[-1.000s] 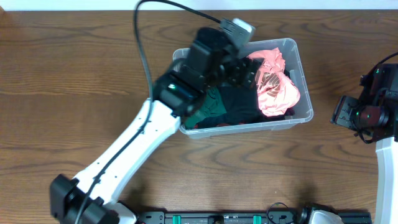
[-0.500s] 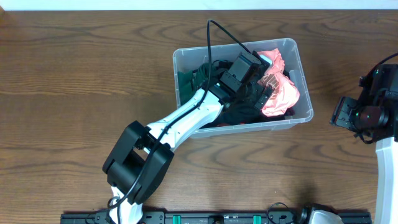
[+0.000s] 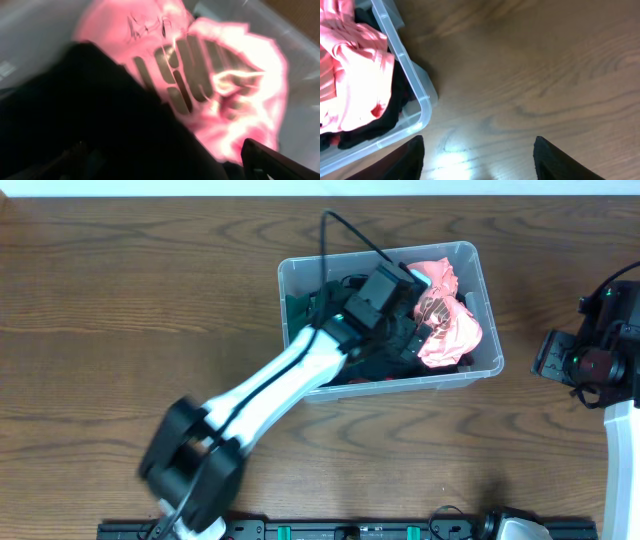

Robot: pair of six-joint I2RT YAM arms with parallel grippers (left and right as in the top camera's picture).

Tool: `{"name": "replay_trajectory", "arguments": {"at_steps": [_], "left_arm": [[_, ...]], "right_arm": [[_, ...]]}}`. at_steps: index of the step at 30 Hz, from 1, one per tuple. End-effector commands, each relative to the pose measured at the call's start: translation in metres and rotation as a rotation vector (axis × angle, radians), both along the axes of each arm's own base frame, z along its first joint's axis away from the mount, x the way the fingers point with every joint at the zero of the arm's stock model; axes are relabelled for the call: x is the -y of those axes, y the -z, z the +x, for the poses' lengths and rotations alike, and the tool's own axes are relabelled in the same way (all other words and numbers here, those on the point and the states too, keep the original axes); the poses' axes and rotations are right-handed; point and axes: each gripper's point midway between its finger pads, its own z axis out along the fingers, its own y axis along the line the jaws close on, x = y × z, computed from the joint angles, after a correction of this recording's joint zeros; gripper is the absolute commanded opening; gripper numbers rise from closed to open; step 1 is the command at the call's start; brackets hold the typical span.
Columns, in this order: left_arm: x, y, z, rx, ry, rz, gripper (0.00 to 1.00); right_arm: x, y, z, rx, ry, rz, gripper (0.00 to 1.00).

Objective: Pack container

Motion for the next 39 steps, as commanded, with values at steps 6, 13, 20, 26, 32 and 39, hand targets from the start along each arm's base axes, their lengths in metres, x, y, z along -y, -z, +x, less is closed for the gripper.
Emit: {"name": "replay_trajectory", "arguments": {"at_steps": [6, 13, 20, 26, 32, 39], "left_arm": [[-0.140, -0.101, 0.006, 0.144, -0.328, 0.069, 0.98], [-0.276, -0.064, 0.020, -0.053, -0.666, 0.186, 0.98], [-0.365, -0.041, 0.005, -0.226, -0.897, 0.196, 0.98], [-0.377, -0.049, -0.015, -0.175, -0.916, 0.088, 0.98], [-0.371, -0.048, -0.063, 0.010, -0.914, 0.017, 0.98], [-0.365, -0.047, -0.124, 0.239, -0.939, -0.104, 0.98]], "right_arm": [[-0.011, -0.011, 0.021, 0.094, -0.108, 0.036, 0.88], [-0.015, -0.007, 0.057, 0.144, -0.163, 0.011, 0.99], [-0.025, 0.019, 0.063, 0.054, -0.196, 0.032, 0.99], [-0.029, -0.010, 0.045, 0.164, -0.172, 0.021, 0.99], [-0.044, -0.028, -0.001, 0.379, -0.214, -0.034, 0.99], [-0.055, -0.039, -0.063, 0.585, -0.221, -0.079, 0.99]]}}
